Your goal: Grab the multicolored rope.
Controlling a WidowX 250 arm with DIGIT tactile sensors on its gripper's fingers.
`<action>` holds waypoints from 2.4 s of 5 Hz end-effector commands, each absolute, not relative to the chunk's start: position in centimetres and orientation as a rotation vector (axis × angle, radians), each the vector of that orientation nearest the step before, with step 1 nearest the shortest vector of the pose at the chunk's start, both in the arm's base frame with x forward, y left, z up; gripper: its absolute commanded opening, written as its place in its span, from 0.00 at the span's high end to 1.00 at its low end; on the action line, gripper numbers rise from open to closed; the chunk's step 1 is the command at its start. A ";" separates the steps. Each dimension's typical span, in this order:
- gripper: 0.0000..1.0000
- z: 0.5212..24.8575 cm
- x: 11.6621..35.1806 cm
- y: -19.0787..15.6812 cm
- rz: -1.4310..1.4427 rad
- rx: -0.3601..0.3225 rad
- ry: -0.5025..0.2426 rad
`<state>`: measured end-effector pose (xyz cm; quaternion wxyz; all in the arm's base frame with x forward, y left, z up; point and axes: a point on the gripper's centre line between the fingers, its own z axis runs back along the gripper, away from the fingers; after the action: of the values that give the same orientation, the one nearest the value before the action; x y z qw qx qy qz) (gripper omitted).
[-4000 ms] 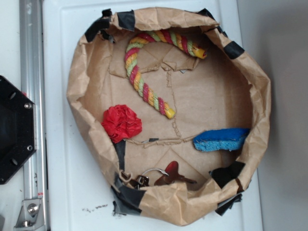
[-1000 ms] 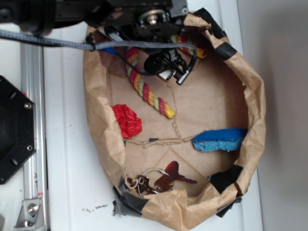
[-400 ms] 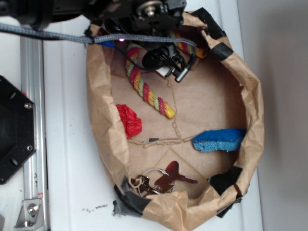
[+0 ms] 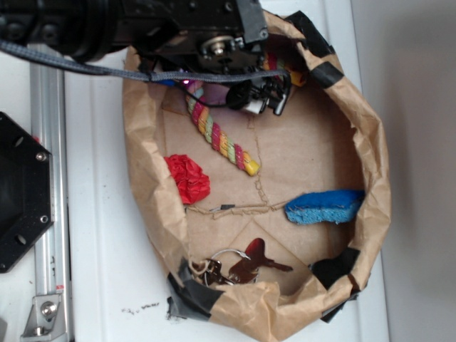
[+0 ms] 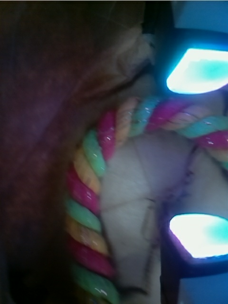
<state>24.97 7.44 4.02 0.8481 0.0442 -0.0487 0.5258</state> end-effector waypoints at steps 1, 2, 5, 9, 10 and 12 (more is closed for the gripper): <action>0.00 5.3 22.9 7.1 1.128 0.082 -0.160; 0.00 4.7 21.8 7.5 1.118 0.095 -0.157; 0.00 1.6 22.2 7.6 1.084 0.073 -0.071; 1.00 1.3 24.0 7.6 0.975 0.057 -0.073; 1.00 1.9 24.1 7.4 0.912 0.066 -0.096; 1.00 3.5 24.7 6.4 0.622 0.041 -0.153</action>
<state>24.36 5.99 2.32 0.9465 0.0236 -0.0494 0.3179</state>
